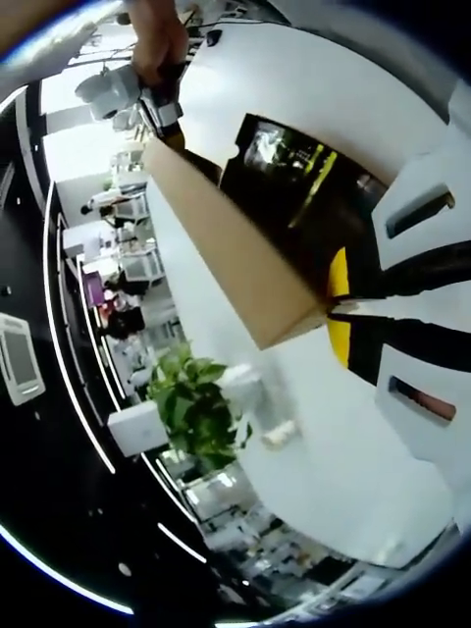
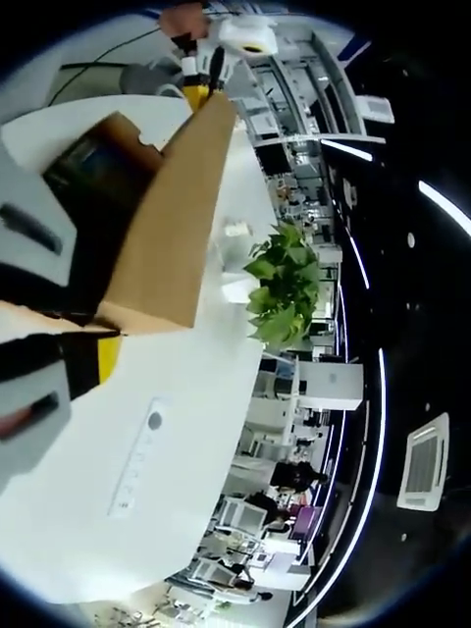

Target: Operate the shoe box by opening the lid, removing the specified soft item, and placing it in the target area until the item is outside and the box remains undamaged.

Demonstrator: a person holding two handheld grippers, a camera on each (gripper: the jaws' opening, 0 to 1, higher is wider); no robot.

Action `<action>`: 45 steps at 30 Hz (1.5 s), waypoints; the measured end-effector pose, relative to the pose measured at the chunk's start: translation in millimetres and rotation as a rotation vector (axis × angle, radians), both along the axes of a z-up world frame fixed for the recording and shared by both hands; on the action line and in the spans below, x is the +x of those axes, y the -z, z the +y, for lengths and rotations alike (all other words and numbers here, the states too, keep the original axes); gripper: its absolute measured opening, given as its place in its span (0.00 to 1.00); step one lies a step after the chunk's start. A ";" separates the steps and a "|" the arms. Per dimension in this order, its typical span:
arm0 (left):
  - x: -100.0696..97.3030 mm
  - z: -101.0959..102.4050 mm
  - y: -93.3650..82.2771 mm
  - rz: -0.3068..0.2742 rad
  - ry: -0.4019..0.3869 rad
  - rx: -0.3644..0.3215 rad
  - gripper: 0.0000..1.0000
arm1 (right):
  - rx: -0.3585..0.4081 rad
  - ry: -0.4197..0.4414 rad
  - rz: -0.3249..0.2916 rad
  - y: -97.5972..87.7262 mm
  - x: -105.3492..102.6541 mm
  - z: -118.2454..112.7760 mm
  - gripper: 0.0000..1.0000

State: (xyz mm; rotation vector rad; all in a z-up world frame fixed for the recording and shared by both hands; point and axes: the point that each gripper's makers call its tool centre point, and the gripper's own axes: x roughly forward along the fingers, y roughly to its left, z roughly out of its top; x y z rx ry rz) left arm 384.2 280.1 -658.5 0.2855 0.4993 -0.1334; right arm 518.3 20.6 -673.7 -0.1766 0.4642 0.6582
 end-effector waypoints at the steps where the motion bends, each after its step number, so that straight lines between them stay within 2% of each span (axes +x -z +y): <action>1: 1.4 0.7 -1.2 -0.002 0.000 0.001 0.02 | 0.000 0.000 0.000 -0.3 1.4 0.3 0.01; 11: 17.4 8.4 -10.3 -0.014 -0.001 -0.007 0.02 | -0.011 0.005 0.009 3.4 18.8 5.0 0.00; 20: 22.2 10.5 -11.9 -0.028 -0.009 -0.031 0.02 | -0.026 0.008 0.038 18.1 24.0 6.3 0.00; 32: 28.1 12.4 -13.7 -0.030 -0.010 -0.052 0.01 | -0.047 0.032 0.099 47.8 35.0 7.4 0.00; 37: 30.9 14.6 -15.0 -0.030 -0.029 -0.099 0.01 | -0.054 0.038 0.113 55.5 36.6 6.6 0.00; 40: 32.7 14.7 -15.5 -0.030 -0.030 -0.112 0.01 | -0.034 0.045 0.132 56.1 37.5 5.3 0.00; 45: 37.9 16.4 -16.1 -0.036 -0.029 -0.109 0.02 | -0.054 0.027 0.126 56.1 36.7 5.9 0.00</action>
